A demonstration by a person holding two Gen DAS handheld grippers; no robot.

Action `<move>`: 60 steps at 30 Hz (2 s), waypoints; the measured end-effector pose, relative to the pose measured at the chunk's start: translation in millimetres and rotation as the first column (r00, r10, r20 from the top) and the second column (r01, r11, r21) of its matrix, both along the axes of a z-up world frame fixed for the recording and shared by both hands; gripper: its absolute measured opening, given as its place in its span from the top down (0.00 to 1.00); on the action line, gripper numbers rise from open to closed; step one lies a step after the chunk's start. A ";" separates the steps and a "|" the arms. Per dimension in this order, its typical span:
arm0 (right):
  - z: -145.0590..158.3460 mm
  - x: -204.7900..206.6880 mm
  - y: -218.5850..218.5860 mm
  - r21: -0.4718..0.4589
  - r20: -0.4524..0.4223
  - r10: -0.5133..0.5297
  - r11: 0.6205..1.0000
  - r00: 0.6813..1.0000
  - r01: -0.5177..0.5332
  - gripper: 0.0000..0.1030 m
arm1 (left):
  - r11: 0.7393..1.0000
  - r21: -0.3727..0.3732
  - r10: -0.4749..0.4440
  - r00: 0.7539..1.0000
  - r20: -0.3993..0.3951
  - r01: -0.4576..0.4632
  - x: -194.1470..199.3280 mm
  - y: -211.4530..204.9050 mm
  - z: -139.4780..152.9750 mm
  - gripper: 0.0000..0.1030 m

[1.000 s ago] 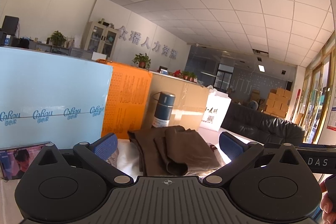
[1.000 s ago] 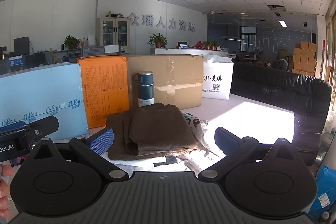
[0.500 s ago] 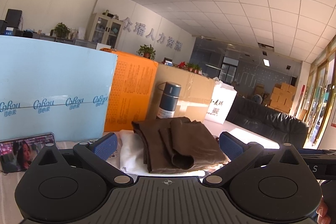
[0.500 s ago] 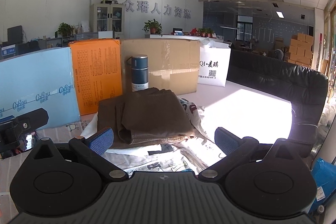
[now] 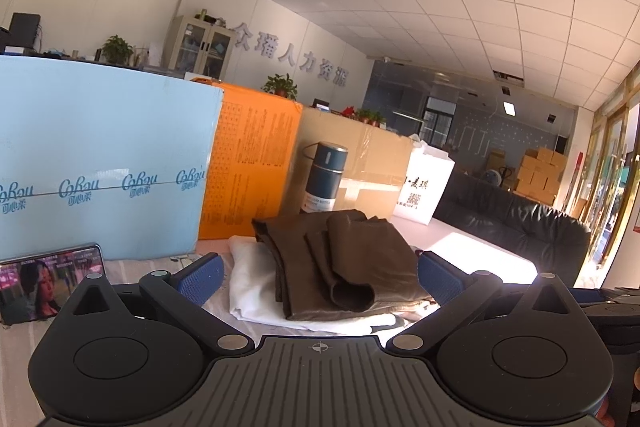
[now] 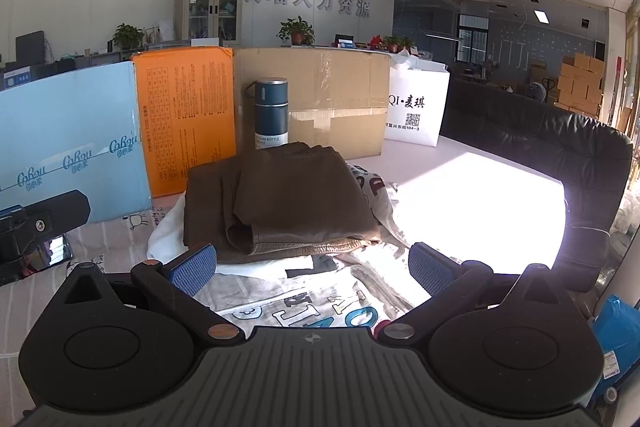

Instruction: Fold clothes

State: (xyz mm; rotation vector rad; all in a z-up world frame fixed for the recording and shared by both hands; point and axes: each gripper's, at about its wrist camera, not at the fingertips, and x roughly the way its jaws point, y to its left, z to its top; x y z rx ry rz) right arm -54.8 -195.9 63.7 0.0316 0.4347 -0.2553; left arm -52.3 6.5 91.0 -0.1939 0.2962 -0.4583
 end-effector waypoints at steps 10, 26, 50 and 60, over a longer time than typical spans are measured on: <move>-10.6 8.8 -9.4 0.030 -0.022 0.009 1.000 1.000 -0.009 0.00 | 1.000 0.018 0.006 1.000 -0.015 -0.006 3.5 -1.7 -5.0 0.00; -16.4 8.4 -18.5 0.061 -0.021 0.020 0.998 1.000 -0.019 0.00 | 0.999 0.038 0.026 0.999 -0.033 -0.025 6.8 -4.1 -7.6 0.00; -19.9 13.5 -21.7 0.076 -0.026 0.015 0.997 1.000 -0.013 0.00 | 0.998 0.027 0.050 0.998 -0.034 -0.049 10.3 -1.2 -9.2 0.00; -20.1 13.0 -18.3 0.066 -0.031 0.017 0.998 0.999 -0.015 0.00 | 0.998 0.034 0.051 0.998 -0.032 -0.050 10.4 -1.6 -9.3 0.00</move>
